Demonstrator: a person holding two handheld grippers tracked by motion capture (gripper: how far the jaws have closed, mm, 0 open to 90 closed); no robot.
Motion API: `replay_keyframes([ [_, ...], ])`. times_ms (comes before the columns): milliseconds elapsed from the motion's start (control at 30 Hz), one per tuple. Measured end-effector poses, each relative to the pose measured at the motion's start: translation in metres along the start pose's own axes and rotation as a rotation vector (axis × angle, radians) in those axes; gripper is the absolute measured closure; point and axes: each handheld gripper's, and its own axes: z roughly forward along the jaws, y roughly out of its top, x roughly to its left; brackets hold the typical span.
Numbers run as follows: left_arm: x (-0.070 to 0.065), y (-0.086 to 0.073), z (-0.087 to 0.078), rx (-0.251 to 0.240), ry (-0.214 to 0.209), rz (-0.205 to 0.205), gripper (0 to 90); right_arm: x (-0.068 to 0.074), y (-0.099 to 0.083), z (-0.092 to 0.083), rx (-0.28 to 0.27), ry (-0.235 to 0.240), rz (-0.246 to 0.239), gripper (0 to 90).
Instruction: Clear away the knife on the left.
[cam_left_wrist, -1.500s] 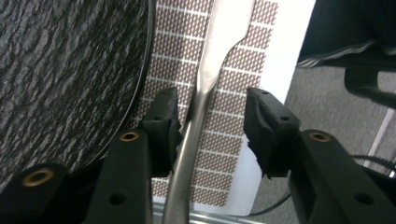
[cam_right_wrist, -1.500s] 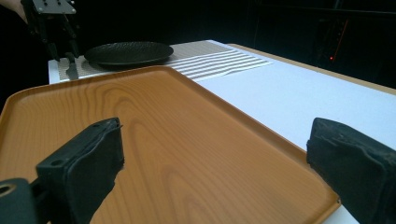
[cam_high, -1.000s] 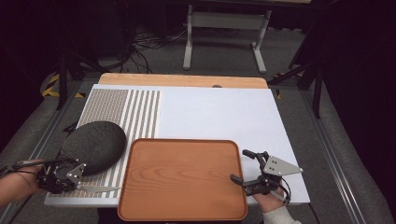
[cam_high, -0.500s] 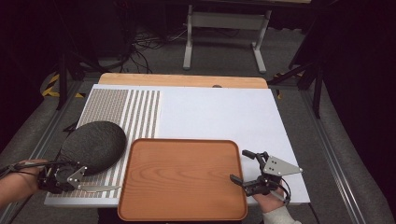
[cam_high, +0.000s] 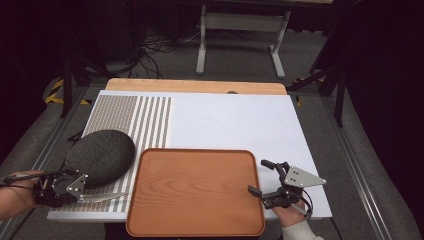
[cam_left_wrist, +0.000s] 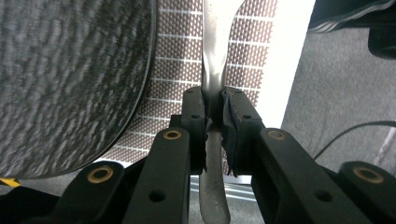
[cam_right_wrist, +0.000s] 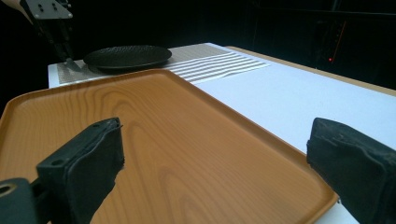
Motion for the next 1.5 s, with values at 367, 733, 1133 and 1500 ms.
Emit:
replay_keyframes([
  [367, -0.001, 0.002, -0.026, -0.124, 0.021, -0.098, 80.2, -0.001, -0.001, 0.0, -0.005, 0.001, 0.01, 4.3],
  [733, -0.002, 0.005, -0.047, -0.266, 0.047, -0.177, 80.2, -0.002, -0.001, -0.001, -0.01, -0.002, 0.015, 4.3],
  [1133, -0.003, 0.015, -0.059, -0.341, 0.039, -0.264, 80.2, -0.002, -0.001, -0.001, -0.014, -0.001, 0.022, 4.3],
  [1500, -0.006, 0.024, -0.062, -0.427, 0.01, -0.33, 80.1, -0.002, -0.001, -0.001, -0.013, 0.001, 0.019, 4.3],
])
